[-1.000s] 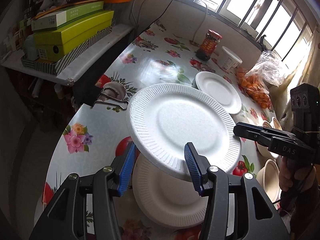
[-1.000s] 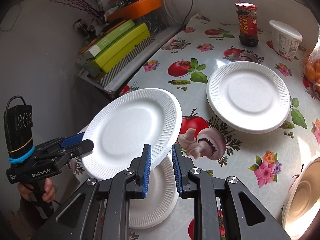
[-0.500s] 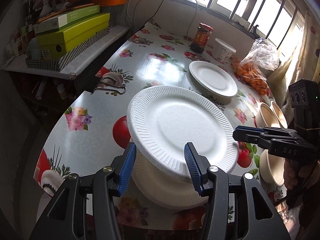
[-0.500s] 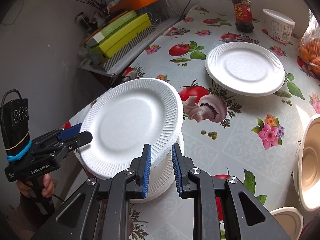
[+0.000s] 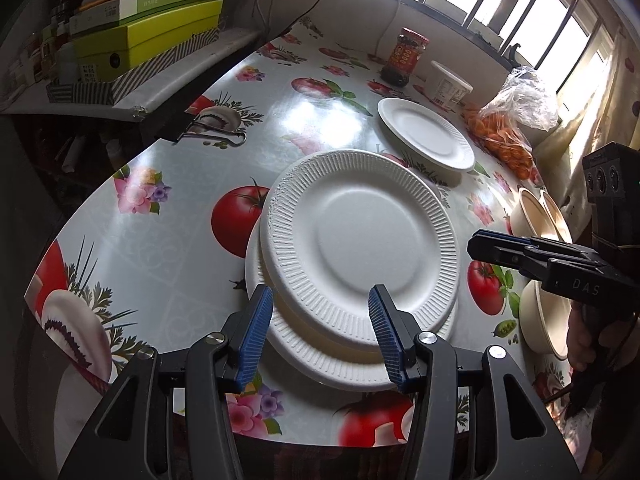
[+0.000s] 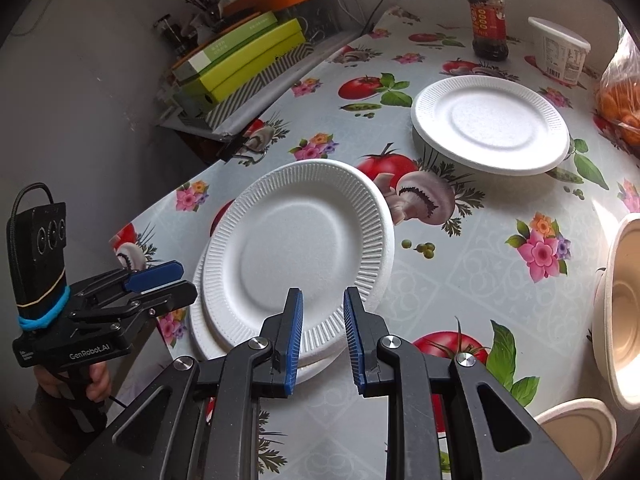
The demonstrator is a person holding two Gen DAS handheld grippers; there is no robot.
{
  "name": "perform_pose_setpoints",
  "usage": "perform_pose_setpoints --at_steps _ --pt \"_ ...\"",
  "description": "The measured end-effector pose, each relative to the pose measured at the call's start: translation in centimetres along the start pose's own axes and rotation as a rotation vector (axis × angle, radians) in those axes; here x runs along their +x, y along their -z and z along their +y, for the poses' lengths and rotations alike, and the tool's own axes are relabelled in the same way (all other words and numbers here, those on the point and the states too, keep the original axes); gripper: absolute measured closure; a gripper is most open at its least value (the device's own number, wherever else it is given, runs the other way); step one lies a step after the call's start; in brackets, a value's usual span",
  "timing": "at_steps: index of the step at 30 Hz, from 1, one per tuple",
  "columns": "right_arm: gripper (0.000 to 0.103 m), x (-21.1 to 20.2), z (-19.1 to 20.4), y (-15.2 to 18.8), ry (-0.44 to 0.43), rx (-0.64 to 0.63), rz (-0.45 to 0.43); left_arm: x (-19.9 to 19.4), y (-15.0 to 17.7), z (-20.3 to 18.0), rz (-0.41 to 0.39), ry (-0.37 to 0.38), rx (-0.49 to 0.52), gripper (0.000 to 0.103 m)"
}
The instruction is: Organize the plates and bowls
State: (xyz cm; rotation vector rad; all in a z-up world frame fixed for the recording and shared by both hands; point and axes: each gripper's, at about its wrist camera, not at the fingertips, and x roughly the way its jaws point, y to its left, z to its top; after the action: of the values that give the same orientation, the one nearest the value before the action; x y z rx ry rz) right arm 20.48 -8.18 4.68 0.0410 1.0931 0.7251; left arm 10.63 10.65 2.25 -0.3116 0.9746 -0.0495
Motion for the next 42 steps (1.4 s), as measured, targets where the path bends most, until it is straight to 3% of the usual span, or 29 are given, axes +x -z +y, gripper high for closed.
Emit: perform_pose_setpoints --at_steps 4,8,11,30,34,42 --pt "0.082 0.0 -0.5 -1.5 0.046 0.002 -0.021 0.2 -0.3 0.7 0.003 -0.010 -0.025 0.052" --pt "0.073 1.0 -1.1 -2.9 0.054 0.020 -0.019 0.6 -0.6 1.4 0.003 -0.013 -0.053 0.052" --pt "0.072 2.0 -1.8 -3.6 0.073 0.041 -0.010 0.9 -0.7 1.9 0.008 -0.013 -0.073 0.052" --pt "0.072 3.3 -2.0 -2.7 -0.019 0.067 0.065 1.5 -0.9 3.2 0.023 0.033 -0.117 0.052" --pt "0.072 2.7 -2.3 -3.3 0.050 0.067 0.014 0.9 -0.8 3.8 0.003 0.032 -0.141 0.052" --pt "0.072 4.1 -2.6 -4.0 -0.005 0.093 0.037 0.8 -0.4 5.9 -0.002 0.021 -0.220 0.052"
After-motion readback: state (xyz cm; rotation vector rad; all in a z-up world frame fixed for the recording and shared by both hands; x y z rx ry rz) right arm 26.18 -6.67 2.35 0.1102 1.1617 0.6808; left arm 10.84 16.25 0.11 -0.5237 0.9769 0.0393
